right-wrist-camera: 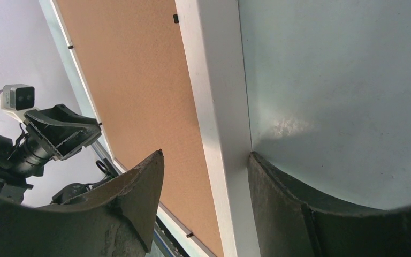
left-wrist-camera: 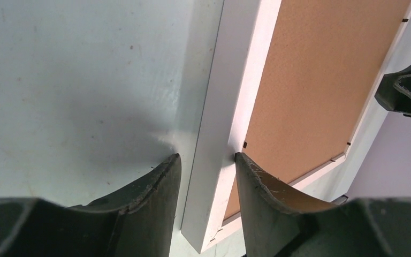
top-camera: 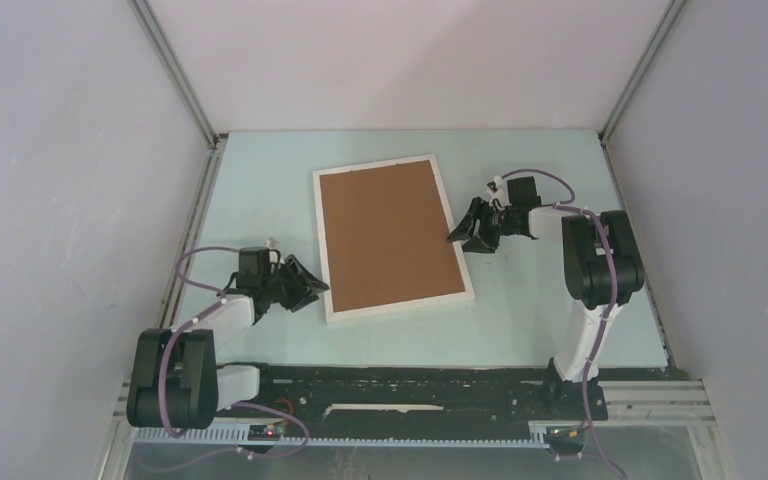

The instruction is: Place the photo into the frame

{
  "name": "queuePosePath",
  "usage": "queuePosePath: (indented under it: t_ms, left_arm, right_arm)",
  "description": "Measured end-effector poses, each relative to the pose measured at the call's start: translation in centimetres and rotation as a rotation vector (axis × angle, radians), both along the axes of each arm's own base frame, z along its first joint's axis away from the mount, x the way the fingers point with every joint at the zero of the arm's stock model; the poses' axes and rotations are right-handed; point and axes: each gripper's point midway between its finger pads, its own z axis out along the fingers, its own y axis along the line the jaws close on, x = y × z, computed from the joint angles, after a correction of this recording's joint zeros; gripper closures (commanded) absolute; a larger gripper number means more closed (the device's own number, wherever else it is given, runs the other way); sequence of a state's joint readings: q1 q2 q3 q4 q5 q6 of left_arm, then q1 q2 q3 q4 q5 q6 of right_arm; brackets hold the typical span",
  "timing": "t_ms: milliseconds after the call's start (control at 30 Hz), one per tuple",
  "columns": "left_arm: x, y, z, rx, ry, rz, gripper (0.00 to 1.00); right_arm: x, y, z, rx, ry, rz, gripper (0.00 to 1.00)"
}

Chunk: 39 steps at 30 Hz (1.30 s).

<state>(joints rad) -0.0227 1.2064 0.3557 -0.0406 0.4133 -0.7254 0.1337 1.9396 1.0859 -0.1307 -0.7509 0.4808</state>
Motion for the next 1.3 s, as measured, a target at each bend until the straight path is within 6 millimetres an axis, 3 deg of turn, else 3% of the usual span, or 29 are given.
queuePosePath:
  t_ms: [867,1067,1167,1300]
  left_arm:
    - [1.3,-0.7,-0.1,-0.019,0.005,-0.034,0.53]
    - [1.2,-0.3,0.0,0.041,0.005,-0.042,0.49]
    - [1.2,-0.1,0.1,0.077,0.009,-0.050,0.38]
    - [0.9,0.0,0.5,0.092,0.005,-0.050,0.36]
  right_arm:
    - [-0.1,0.1,0.1,0.008,0.000,0.007,0.35]
    - [-0.3,0.4,0.2,0.014,0.001,0.015,0.35]
    - [-0.3,0.4,0.2,0.014,0.001,0.017,0.35]
    - [-0.3,0.5,0.2,0.015,0.002,0.018,0.35]
